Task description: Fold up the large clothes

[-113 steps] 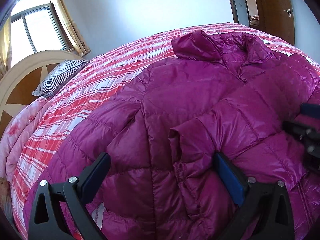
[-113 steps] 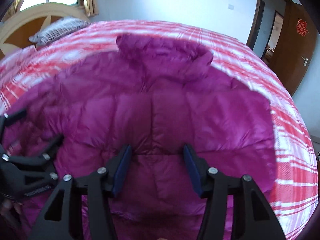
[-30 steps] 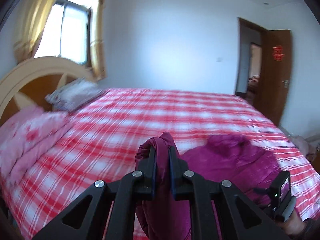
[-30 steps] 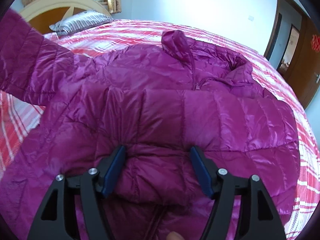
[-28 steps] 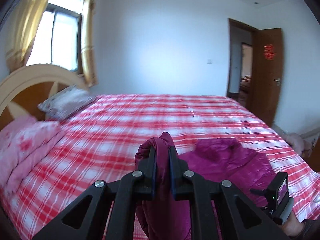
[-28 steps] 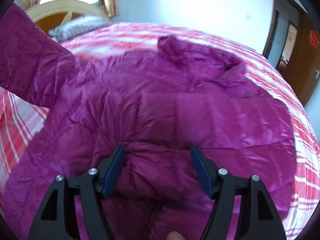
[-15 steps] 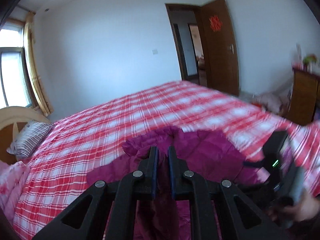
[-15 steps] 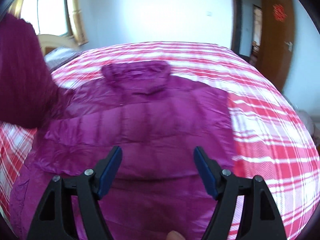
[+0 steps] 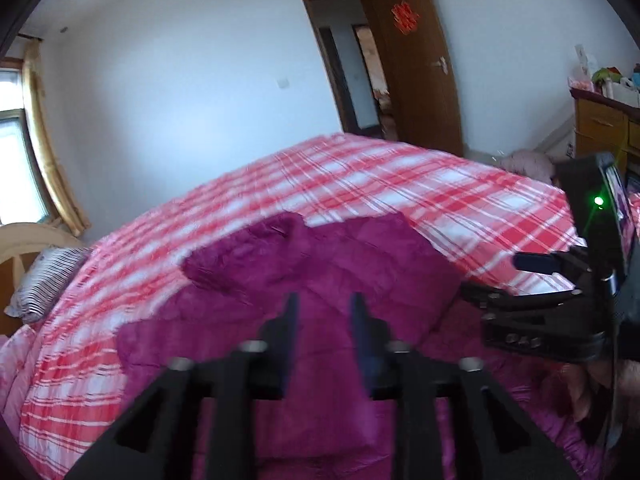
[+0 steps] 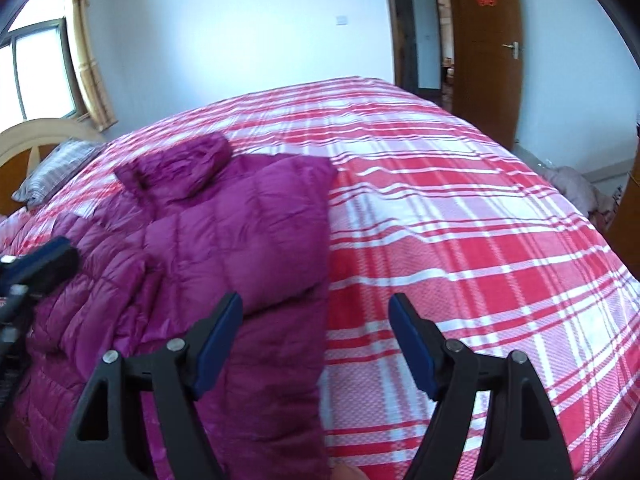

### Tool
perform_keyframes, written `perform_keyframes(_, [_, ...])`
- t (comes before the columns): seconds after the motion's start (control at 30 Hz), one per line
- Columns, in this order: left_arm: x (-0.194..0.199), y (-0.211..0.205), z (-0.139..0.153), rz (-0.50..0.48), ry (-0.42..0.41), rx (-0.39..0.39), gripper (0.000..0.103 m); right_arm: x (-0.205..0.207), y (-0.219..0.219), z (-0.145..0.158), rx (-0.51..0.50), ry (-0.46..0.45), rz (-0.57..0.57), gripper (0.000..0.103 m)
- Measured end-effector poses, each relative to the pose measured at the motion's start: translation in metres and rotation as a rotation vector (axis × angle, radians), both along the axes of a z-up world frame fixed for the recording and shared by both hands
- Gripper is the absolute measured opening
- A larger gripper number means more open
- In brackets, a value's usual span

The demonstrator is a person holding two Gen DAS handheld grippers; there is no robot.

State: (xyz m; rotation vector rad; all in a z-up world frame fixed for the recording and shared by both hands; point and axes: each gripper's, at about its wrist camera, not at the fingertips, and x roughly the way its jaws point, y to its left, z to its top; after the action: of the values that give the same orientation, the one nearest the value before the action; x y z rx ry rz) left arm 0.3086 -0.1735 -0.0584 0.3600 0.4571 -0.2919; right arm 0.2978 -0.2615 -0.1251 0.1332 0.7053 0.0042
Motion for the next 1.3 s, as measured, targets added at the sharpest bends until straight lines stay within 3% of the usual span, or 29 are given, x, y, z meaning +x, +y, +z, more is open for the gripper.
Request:
perform_keyframes(0.03, [0.003,0.014,0.004,0.032,-0.034,-0.004,0.093,-0.002,0.001,0.004,0.006,-0.012,-0.005,0.078])
perform_keyframes(0.07, [0.006,0.031,0.007,0.074,-0.077,-0.012,0.099,-0.004,0.003,0.008,0.013,-0.023,0.001,0.078])
perform_keyframes(0.13, [0.021,0.068,0.008,0.177,-0.135,0.017,0.099,-0.008,0.014,0.02,0.026,-0.053,0.043,0.078])
perform_keyframes(0.27, [0.073,0.128,-0.016,0.403,-0.057,0.101,0.099,-0.013,0.054,0.043,0.067,-0.103,0.194,0.077])
perform_keyframes(0.33, [0.094,0.146,-0.035,0.45,0.026,0.108,0.099,-0.007,0.079,0.046,0.107,-0.078,0.288,0.066])
perform_keyframes(0.4, [0.109,0.152,-0.058,0.464,0.093,0.125,0.099,0.002,0.106,0.043,0.113,-0.048,0.359,0.059])
perform_keyframes(0.47, [0.114,0.151,-0.077,0.467,0.126,0.138,0.099,0.012,0.137,0.032,0.044,-0.006,0.416,0.054])
perform_keyframes(0.53, [0.116,0.144,-0.091,0.451,0.146,0.142,0.099,0.02,0.15,0.013,-0.01,0.06,0.419,0.045])
perform_keyframes(0.6, [0.118,0.135,-0.097,0.426,0.153,0.17,0.099,0.023,0.152,-0.003,-0.064,0.106,0.401,0.045])
perform_keyframes(0.7, [0.117,0.127,-0.096,0.395,0.14,0.182,0.099,0.023,0.145,-0.027,-0.114,0.151,0.389,0.045])
perform_keyframes(0.77, [0.114,0.131,-0.081,0.39,0.109,0.144,0.099,0.02,0.135,-0.027,-0.114,0.157,0.381,0.045])
perform_keyframes(0.83, [0.113,0.141,-0.06,0.414,0.038,0.092,0.099,0.019,0.133,-0.029,-0.133,0.163,0.378,0.045])
perform_keyframes(0.9, [0.122,0.15,-0.05,0.478,-0.005,0.104,0.099,0.018,0.135,-0.031,-0.153,0.162,0.376,0.045])
perform_keyframes(0.97, [0.139,0.157,-0.06,0.532,0.034,0.16,0.099,0.016,0.142,-0.033,-0.191,0.151,0.364,0.045])
perform_keyframes(1.07, [0.166,0.164,-0.101,0.54,0.178,0.256,0.099,0.011,0.151,-0.035,-0.249,0.127,0.358,0.046])
perform_keyframes(1.17, [0.167,0.173,-0.107,0.521,0.202,0.165,0.099,0.008,0.149,-0.033,-0.253,0.138,0.367,0.046])
perform_keyframes(1.3, [0.15,0.207,-0.078,0.536,0.144,0.008,0.099,0.009,0.144,-0.022,-0.228,0.174,0.4,0.046])
